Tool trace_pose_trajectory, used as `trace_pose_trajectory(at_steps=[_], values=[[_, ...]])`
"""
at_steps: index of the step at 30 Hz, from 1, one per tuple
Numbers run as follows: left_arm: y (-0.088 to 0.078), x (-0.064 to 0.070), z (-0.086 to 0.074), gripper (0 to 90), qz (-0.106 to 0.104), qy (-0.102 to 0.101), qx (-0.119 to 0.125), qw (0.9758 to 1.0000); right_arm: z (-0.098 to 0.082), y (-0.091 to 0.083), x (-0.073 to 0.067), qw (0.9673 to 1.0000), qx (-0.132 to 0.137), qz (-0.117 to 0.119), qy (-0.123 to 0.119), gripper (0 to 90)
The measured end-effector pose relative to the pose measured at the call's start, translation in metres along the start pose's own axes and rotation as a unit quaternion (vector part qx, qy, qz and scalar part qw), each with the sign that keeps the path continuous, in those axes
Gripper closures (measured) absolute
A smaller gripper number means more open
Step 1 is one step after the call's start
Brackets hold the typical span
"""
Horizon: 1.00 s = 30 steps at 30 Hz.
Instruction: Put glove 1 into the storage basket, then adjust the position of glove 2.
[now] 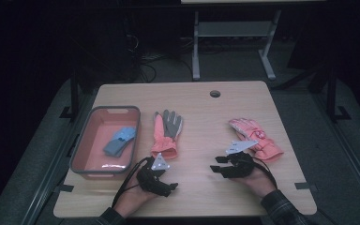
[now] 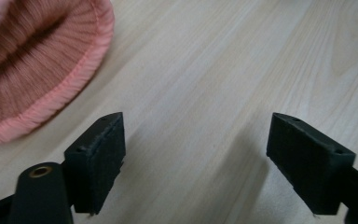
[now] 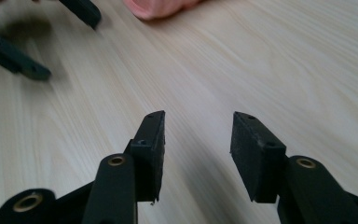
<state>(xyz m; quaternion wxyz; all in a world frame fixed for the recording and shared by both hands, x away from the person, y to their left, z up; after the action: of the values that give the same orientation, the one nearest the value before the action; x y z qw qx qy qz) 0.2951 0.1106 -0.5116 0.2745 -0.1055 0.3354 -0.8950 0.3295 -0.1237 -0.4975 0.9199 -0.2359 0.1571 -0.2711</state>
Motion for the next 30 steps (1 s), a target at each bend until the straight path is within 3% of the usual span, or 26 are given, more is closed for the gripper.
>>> trace_pose_trajectory(at_steps=[4,10,19,30], values=[[0.001,0.000,-0.002,13.2,-0.002,0.010,0.015,0.9998,0.013,0.015,-0.008,0.9998,0.003,0.018,-0.007,57.8],[0.000,-0.002,-0.009,12.3,-0.009,0.008,0.060,0.9981,0.029,0.038,-0.012,0.9992,0.015,0.036,-0.003,62.1],[0.000,-0.003,-0.009,12.5,-0.009,0.013,0.057,0.9983,0.051,0.067,-0.016,0.9981,0.025,0.056,0.009,65.4],[0.000,-0.002,-0.009,12.6,-0.010,0.009,0.059,0.9982,0.057,0.096,-0.020,0.9972,0.020,0.071,0.013,66.1]])
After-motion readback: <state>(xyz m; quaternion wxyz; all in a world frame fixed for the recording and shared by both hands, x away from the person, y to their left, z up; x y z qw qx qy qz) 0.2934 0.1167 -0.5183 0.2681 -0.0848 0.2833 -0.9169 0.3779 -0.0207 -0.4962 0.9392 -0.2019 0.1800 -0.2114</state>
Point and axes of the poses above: each handheld gripper's, and its own axes: y roughly forward along the jaws, z roughly out of its top, x roughly to its right, the point moved 6 cm from there along y, roughly forward along the jaws, and after that the axes turned 10 degrees about x, right-handed, at the moved point
